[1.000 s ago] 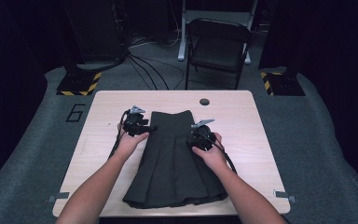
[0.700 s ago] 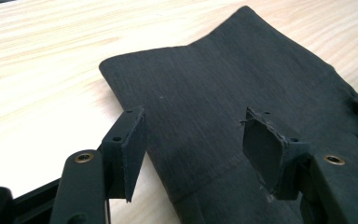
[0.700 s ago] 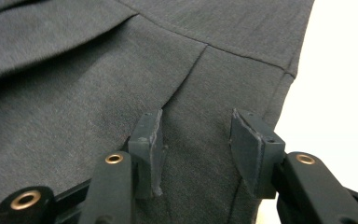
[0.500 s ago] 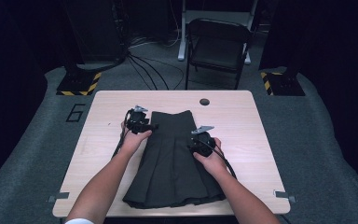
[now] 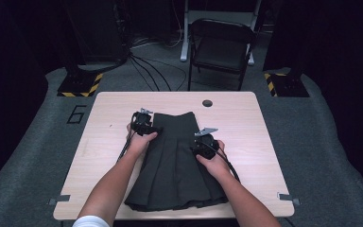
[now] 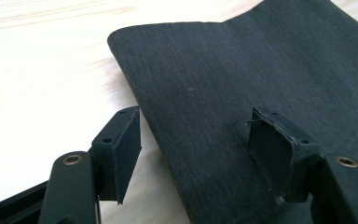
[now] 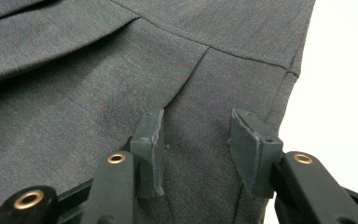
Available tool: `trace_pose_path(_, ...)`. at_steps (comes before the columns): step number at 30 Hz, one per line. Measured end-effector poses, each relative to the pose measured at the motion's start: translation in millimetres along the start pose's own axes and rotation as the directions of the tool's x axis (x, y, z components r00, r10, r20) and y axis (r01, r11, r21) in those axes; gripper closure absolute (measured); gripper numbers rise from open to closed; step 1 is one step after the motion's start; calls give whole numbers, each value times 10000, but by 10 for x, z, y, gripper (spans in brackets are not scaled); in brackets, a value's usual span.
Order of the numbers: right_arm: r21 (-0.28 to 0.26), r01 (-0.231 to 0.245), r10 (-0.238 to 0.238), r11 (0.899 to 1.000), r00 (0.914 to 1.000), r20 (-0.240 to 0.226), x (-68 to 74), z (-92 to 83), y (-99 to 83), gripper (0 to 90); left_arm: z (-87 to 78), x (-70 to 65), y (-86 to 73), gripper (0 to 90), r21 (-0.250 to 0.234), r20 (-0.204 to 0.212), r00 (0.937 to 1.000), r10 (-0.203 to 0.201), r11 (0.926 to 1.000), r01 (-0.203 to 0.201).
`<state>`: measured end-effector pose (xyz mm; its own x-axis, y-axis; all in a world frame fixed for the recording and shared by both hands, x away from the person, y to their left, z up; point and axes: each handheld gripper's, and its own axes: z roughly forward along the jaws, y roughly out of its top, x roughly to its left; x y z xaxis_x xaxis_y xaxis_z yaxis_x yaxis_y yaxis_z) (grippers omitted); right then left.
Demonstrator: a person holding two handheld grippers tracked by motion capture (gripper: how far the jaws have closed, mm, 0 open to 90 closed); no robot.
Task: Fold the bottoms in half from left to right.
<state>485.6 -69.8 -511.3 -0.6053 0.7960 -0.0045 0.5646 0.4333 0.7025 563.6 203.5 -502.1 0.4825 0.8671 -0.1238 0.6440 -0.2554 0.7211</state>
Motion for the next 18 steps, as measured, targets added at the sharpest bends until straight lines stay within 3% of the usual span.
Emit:
trace_pose_path(5,32,-40,40,10000,10000,14,3,-2,-1,551,73,-11,-2,320,128,-66,9998,-161,9998,162)
trace_pose_path(6,33,-39,39,10000,10000,2,4,-2,0,551,83,2,0,313,187,-31,10000,-82,9998,83)
trace_pose_path(13,20,-74,74,10000,10000,59,9,-3,-2,552,132,27,-24,306,228,264,9980,-577,9981,571)
trace_pose_path(18,41,-106,106,9999,9999,32,9,-4,-1,553,162,25,-27,310,252,362,9976,-590,9980,581)
